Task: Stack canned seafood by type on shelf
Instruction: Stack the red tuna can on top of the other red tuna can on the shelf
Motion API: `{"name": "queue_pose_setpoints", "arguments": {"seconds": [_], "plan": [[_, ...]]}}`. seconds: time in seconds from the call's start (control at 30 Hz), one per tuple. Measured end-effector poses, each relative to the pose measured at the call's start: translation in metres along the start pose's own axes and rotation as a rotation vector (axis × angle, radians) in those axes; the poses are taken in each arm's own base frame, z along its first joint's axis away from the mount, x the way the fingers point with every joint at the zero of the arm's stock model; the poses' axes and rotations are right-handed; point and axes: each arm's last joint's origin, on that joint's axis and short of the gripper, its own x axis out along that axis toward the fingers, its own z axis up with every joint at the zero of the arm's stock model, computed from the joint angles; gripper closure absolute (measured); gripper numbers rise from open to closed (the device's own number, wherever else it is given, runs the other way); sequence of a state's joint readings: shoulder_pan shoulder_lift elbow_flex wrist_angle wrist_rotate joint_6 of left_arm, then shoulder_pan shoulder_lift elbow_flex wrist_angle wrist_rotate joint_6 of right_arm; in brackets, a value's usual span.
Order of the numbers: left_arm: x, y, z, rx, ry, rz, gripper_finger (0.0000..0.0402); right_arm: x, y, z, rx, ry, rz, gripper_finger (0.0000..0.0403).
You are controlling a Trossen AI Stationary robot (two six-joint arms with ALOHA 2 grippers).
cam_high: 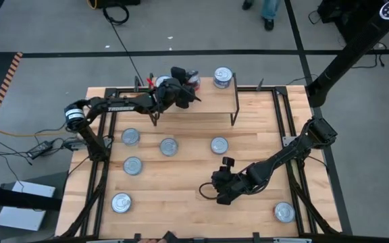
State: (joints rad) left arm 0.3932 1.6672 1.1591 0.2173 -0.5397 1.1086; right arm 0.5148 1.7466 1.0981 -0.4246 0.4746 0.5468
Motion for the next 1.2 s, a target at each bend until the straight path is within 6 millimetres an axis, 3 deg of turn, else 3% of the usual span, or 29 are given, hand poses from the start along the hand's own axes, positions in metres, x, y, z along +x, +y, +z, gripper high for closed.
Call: {"name": "queue_pose_setpoints", "arguments": {"seconds": [0.13, 0.3, 0.4, 0.87, 1.2], "plan": [[0.000, -0.001, 0.001, -0.013, -0.003, -0.005, 0.0255, 0.000, 0.000, 0.000, 0.000, 0.000, 0.000, 0.0216], [0.000, -0.003, 0.000, -0.026, 0.012, -0.017, 0.0196, 0.000, 0.000, 0.000, 0.000, 0.000, 0.001, 0.0217], [-0.001, -0.005, 0.001, -0.015, 0.016, -0.032, 0.0180, 0.000, 0.000, 0.000, 0.000, -0.001, 0.001, 0.0215], [-0.003, -0.008, 0.004, -0.002, 0.006, -0.057, 0.0176, 0.000, 0.000, 0.000, 0.000, 0.002, 0.004, 0.0217], [-0.002, 0.015, 0.008, -0.117, -0.013, -0.143, 0.0175, 0.000, 0.000, 0.000, 0.000, 0.004, 0.008, 0.0217]]}}
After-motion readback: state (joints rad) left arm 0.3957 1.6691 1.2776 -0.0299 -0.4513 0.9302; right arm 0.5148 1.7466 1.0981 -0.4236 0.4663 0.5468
